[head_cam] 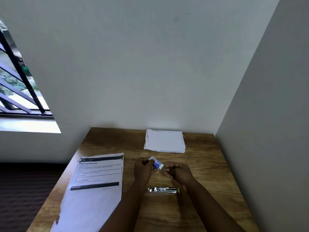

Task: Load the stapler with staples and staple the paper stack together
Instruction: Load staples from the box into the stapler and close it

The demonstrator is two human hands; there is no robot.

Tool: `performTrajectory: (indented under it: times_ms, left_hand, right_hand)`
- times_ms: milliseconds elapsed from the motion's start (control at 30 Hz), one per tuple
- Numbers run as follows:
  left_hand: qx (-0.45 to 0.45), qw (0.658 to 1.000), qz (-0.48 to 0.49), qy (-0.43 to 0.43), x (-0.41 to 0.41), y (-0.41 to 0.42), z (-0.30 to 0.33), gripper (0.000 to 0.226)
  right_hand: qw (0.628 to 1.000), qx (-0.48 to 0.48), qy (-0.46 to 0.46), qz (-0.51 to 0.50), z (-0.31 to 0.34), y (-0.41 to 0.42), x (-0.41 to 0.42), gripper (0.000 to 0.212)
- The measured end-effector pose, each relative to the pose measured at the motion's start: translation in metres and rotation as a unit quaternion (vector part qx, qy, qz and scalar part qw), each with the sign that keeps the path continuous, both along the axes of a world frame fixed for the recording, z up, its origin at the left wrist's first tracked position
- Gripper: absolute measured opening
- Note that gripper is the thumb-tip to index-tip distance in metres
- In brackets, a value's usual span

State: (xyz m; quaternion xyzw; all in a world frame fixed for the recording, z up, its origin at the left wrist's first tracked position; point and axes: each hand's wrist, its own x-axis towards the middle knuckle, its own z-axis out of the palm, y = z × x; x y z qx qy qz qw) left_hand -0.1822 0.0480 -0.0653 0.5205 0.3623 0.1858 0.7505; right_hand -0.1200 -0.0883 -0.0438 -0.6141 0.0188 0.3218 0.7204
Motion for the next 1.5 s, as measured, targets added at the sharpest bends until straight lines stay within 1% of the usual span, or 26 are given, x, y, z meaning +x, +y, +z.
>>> performTrajectory:
  times_ms: [67,100,200,300,400,500,667,833,933,1067,1233,1367,1433,1500]
  left_hand:
    - [-0.003,1.0,-0.016,0.0,-0.004,0.005,-0.001,0.015]
    - [-0.006,1.0,-0.024,-0.003,-0.006,0.006,-0.002,0.015]
    - [-0.01,0.999,-0.041,-0.012,-0.01,0.001,-0.004,0.018]
    - [0.007,0.998,-0.061,-0.012,-0.009,-0.006,-0.005,0.026]
    - [0.025,0.997,-0.07,-0.019,-0.012,-0.007,-0.005,0.029]
    - [0.036,0.996,-0.077,-0.032,-0.017,-0.005,-0.006,0.027]
    - [0.022,0.996,-0.081,-0.041,-0.018,-0.005,-0.006,0.02]
    - [0.017,0.996,-0.086,-0.031,-0.02,-0.003,-0.004,0.022]
    - [0.005,0.997,-0.078,-0.027,-0.018,-0.003,-0.001,0.023]
    - [-0.024,0.997,-0.064,-0.02,-0.014,-0.002,0.004,0.018]
    - [-0.045,0.993,-0.11,-0.017,-0.01,0.003,0.006,0.03]
    - [-0.063,0.989,-0.131,-0.012,-0.011,0.001,0.003,0.034]
    - [-0.068,0.989,-0.132,-0.012,-0.011,0.001,0.002,0.035]
    - [-0.071,0.988,-0.133,-0.011,-0.011,0.002,0.002,0.034]
  right_hand:
    - [1.0,-0.005,-0.005,-0.008,0.002,0.0,-0.002,0.026]
    - [1.0,-0.011,-0.002,-0.015,0.003,0.0,-0.003,0.024]
    - [1.0,-0.018,0.006,-0.019,0.009,-0.001,-0.008,0.003]
    - [0.999,-0.033,-0.006,0.001,0.009,-0.001,-0.015,0.014]
    - [0.999,-0.033,-0.006,0.003,0.006,-0.002,-0.018,0.015]
    - [0.999,-0.029,-0.009,0.015,0.004,-0.004,-0.018,0.014]
    - [0.998,-0.058,-0.024,0.011,0.004,-0.004,-0.021,0.018]
    - [0.996,-0.083,-0.035,0.015,0.003,-0.004,-0.021,0.02]
    - [0.995,-0.097,-0.029,0.013,0.006,-0.003,-0.02,0.016]
    - [0.992,-0.117,-0.04,0.03,0.014,-0.002,-0.018,0.012]
    - [0.991,-0.121,-0.055,0.032,0.014,-0.007,-0.014,0.01]
    - [0.987,-0.146,-0.052,0.047,0.016,-0.011,-0.012,0.01]
    - [0.983,-0.168,-0.062,0.033,0.019,-0.012,-0.007,0.027]
    - [0.982,-0.165,-0.093,0.02,0.022,-0.011,-0.002,0.037]
